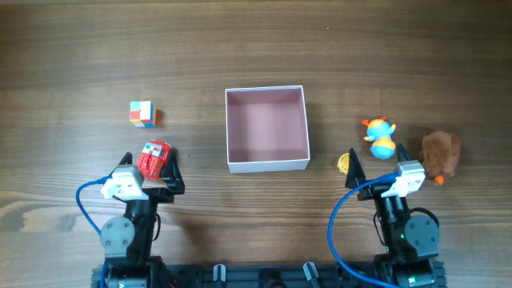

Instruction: Pack container

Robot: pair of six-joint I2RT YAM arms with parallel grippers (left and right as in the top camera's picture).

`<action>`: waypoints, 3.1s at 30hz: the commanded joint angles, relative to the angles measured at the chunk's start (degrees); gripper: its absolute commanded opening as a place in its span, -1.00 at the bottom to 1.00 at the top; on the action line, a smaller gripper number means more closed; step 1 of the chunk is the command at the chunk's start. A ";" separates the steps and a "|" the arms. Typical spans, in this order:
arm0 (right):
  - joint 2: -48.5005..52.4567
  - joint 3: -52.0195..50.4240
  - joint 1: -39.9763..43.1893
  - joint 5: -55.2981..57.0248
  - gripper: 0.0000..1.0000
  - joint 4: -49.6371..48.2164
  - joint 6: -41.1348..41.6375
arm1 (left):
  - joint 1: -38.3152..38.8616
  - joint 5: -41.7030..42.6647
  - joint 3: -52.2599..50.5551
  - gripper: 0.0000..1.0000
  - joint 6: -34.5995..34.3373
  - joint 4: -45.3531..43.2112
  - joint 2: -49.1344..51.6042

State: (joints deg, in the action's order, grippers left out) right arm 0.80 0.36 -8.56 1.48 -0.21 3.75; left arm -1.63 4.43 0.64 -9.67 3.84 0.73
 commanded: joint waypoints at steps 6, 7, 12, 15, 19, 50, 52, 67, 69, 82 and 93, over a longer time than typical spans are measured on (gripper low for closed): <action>0.02 -0.07 0.33 -2.01 1.00 -0.15 -0.52 | -0.42 1.14 -0.33 1.00 1.14 -0.09 -0.35; 0.02 -0.07 0.33 -2.01 1.00 -0.20 -0.52 | -0.42 1.14 -0.33 1.00 0.90 -0.57 -0.35; 1.33 2.32 0.33 -2.91 0.99 3.74 2.67 | -0.42 1.16 5.18 1.00 -4.26 2.21 0.63; 5.60 7.82 0.33 -2.89 1.00 8.17 2.40 | -0.42 1.14 12.66 0.99 -4.02 8.00 5.49; 18.40 17.62 0.33 -3.28 1.00 12.72 2.47 | -0.42 1.38 25.29 1.00 -4.02 16.41 18.99; 71.36 54.69 0.35 -2.73 1.00 53.40 8.26 | -0.42 -7.52 62.88 0.57 13.97 56.22 98.16; 71.36 54.69 0.35 -2.73 0.99 53.42 8.26 | -0.42 -7.48 62.88 0.27 13.94 56.22 98.62; 71.36 54.69 0.35 -2.73 0.99 53.37 8.24 | 2.05 -6.40 72.24 -0.92 10.21 62.10 96.72; 71.36 54.69 0.35 -2.73 0.99 53.37 8.24 | 4.50 -6.16 77.96 -0.92 7.32 65.02 94.92; 71.36 54.69 0.35 -2.75 1.00 53.02 8.24 | 34.80 -2.32 89.37 -0.92 -10.03 54.23 99.69; 71.36 54.69 0.35 -2.73 1.00 53.66 8.22 | 31.01 -14.56 89.35 -0.92 -10.78 55.93 111.36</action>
State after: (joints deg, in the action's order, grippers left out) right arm 71.81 53.87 -8.29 -2.50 53.34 11.31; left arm 30.89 -5.02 89.60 -19.44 59.92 112.20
